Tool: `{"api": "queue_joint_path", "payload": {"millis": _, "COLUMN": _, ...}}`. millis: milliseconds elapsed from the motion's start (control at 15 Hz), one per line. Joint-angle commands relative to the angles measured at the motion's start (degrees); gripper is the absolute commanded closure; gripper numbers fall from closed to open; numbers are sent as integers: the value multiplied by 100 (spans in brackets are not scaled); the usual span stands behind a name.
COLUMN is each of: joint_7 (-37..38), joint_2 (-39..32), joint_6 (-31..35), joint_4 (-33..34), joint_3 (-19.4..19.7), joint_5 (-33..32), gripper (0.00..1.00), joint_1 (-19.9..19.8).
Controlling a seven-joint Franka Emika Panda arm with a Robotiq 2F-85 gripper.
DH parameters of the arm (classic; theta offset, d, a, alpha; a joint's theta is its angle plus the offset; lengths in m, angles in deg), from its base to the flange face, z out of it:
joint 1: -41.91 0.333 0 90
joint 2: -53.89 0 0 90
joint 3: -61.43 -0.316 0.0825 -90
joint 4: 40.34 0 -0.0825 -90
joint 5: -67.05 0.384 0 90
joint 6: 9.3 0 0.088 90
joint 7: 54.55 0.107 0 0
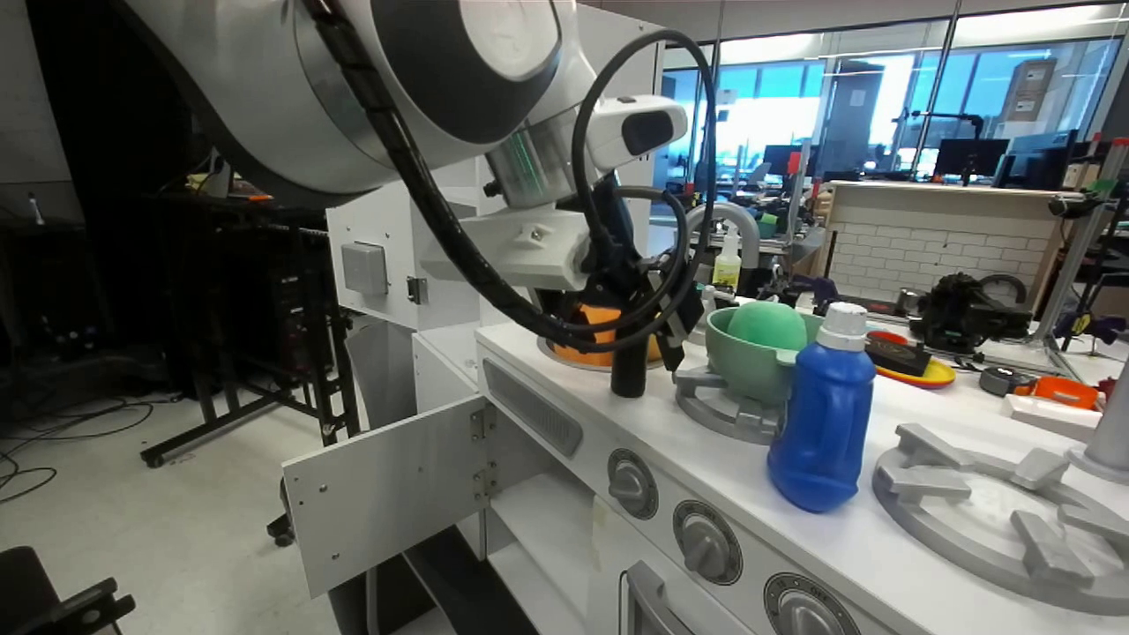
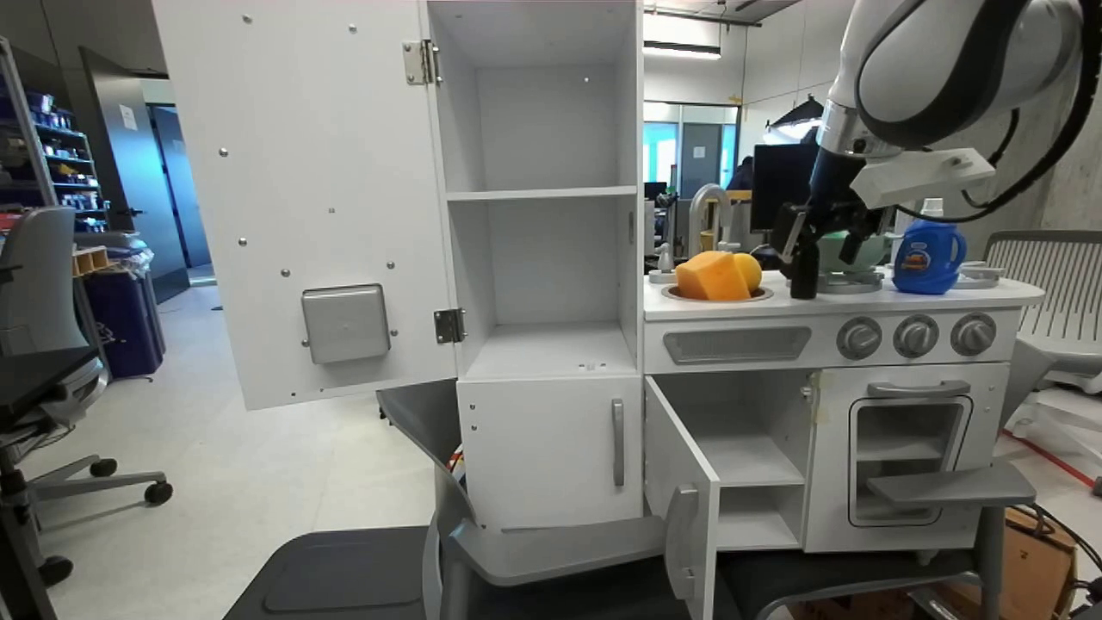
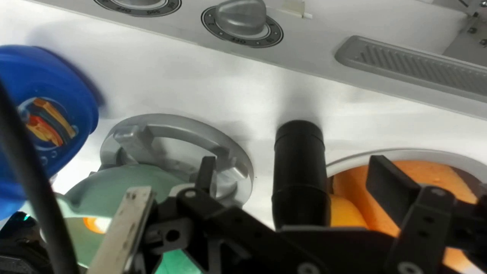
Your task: Open the cabinet under sink, put the black bottle and blue bottle inside the cabinet underneath the sink
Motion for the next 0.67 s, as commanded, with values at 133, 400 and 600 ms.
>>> {"api": "queue_joint_path", "payload": {"millis": 133, "joint_7": -295, "joint_2": -261, "joint_6": 70, "joint_4": 357, "joint_3": -89, "joint_5": 335, "gripper": 0, "joint_1": 9}}
{"api": "queue_joint_path", "payload": {"millis": 400, "joint_7": -302, "joint_2": -439, "joint_6": 30, "joint_4": 564, "joint_3": -102, "joint_5": 356, "gripper": 0, "joint_1": 53}}
{"api": "queue_joint_path", "payload": {"millis": 600, "joint_7": -316, "joint_2": -554, "joint_6": -27, "joint_4": 707, "joint_3": -103, "joint_5": 375, "gripper": 0, "joint_1": 69}}
